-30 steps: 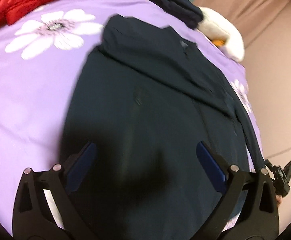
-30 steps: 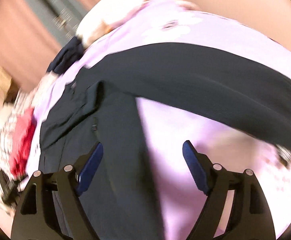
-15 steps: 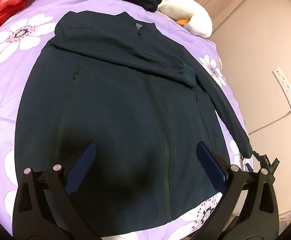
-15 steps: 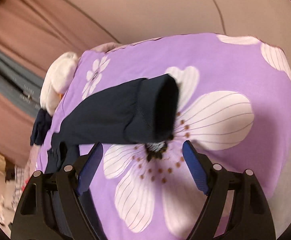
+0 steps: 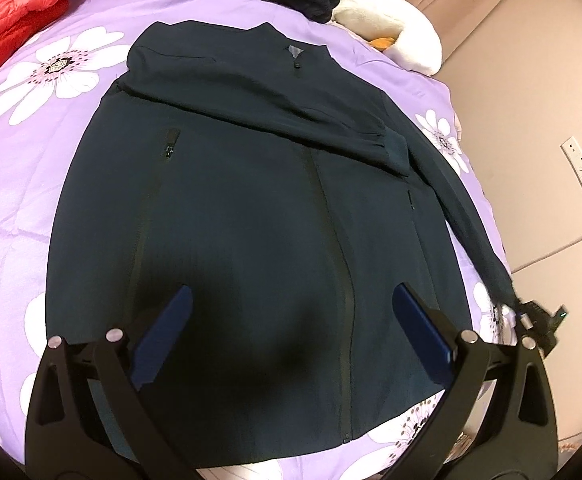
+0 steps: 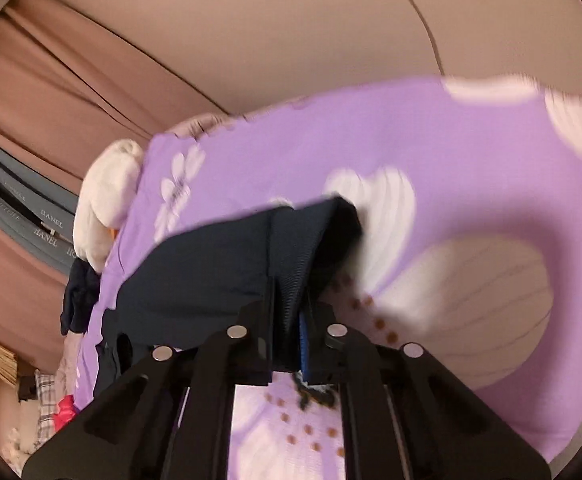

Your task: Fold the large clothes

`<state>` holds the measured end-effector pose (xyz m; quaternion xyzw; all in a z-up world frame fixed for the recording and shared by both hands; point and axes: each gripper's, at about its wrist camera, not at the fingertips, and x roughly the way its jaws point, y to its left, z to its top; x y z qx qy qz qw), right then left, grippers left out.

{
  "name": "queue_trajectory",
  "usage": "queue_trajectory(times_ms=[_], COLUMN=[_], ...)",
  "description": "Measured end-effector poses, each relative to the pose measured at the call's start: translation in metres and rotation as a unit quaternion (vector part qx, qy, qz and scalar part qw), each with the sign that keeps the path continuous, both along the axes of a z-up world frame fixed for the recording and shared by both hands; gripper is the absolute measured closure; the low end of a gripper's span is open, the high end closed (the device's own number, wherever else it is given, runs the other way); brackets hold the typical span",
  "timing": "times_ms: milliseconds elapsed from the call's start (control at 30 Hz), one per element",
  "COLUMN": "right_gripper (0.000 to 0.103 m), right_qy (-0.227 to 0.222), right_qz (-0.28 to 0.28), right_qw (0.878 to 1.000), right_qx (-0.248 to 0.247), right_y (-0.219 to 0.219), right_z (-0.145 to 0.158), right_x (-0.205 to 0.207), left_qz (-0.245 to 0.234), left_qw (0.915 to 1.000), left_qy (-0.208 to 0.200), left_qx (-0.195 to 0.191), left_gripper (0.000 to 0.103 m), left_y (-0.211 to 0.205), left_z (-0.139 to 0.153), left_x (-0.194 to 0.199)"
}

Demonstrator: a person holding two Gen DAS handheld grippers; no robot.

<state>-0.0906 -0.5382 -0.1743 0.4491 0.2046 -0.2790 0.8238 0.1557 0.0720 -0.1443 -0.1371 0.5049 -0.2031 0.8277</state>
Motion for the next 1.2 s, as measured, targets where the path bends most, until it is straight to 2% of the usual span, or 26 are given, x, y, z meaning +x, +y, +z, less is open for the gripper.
queue_trajectory(times_ms=[100,167,267,333,400,500,600,633,667,733,767,800,833,867,967,1033,1067,1133,1167,1200], right_gripper=[0.095,0.095,0.095,0.095,0.095,0.095,0.097,0.097,0.097,0.096,0.083,0.060,0.053,0.051,0.051,0.051,0.051,0.047,0.043,0.042], right_qy=[-0.010,-0.010,-0.013,-0.025,-0.030,-0.028,-0.023,-0.017,-0.009,0.032,0.048,0.071,0.084,0.101,0.112,0.105,0.102,0.088,0.084,0.079], right_qz=[0.014,0.040,0.096,0.150,0.190,0.256,0.326,0.353,0.368,0.428,0.459,0.500,0.521,0.545,0.587,0.594,0.592,0.575,0.568,0.552], right_qw=[0.998,0.993,0.974,0.956,0.938,0.889,0.845,0.828,0.817,0.779,0.767,0.752,0.746,0.738,0.732,0.739,0.745,0.767,0.776,0.790], right_qx=[-0.059,-0.115,-0.204,-0.252,-0.289,-0.379,-0.423,-0.435,-0.445,-0.457,-0.445,-0.423,-0.407,-0.385,-0.327,-0.299,-0.290,-0.269,-0.263,-0.254], right_y=[0.008,0.023,0.065,0.108,0.151,0.251,0.348,0.384,0.407,0.468,0.484,0.502,0.511,0.520,0.515,0.488,0.474,0.427,0.416,0.388], right_z=[0.050,0.092,0.156,0.197,0.222,0.250,0.243,0.232,0.222,0.178,0.160,0.132,0.115,0.091,0.055,0.047,0.046,0.049,0.052,0.054], right_x=[0.020,0.047,0.101,0.149,0.187,0.253,0.308,0.325,0.337,0.368,0.376,0.384,0.384,0.384,0.373,0.355,0.349,0.321,0.309,0.295], left_qz=[0.006,0.010,0.018,0.028,0.038,0.055,0.075,0.086,0.092,0.110,0.119,0.125,0.133,0.136,0.143,0.144,0.142,0.132,0.123,0.117], left_qw=[1.0000,0.9999,0.9997,0.9993,0.9987,0.9973,0.9957,0.9949,0.9943,0.9923,0.9910,0.9900,0.9885,0.9879,0.9867,0.9863,0.9863,0.9867,0.9874,0.9877], left_qy=[0.003,0.003,0.002,0.003,0.002,-0.001,-0.002,-0.002,-0.002,0.002,0.006,0.010,0.016,0.019,0.025,0.026,0.024,0.019,0.017,0.015], left_qx=[-0.006,-0.013,-0.018,-0.026,-0.035,-0.048,-0.054,-0.054,-0.054,-0.057,-0.061,-0.064,-0.070,-0.071,-0.074,-0.076,-0.080,-0.092,-0.098,-0.103], left_gripper=[0.002,0.002,0.002,0.002,0.002,0.002,0.002,0.002,0.002,0.002,0.002,0.002,0.002,0.002,0.002,0.002,0.002,0.002,0.002,0.002], left_y=[0.002,0.003,0.011,0.019,0.029,0.045,0.064,0.073,0.078,0.091,0.098,0.102,0.109,0.111,0.119,0.121,0.121,0.116,0.111,0.107], left_z=[-0.003,-0.003,-0.005,-0.006,-0.007,-0.007,-0.009,-0.010,-0.012,-0.016,-0.020,-0.022,-0.026,-0.028,-0.035,-0.037,-0.038,-0.036,-0.034,-0.032], left_x=[0.007,0.009,0.018,0.024,0.029,0.036,0.044,0.047,0.048,0.050,0.051,0.051,0.051,0.051,0.050,0.051,0.053,0.058,0.064,0.069])
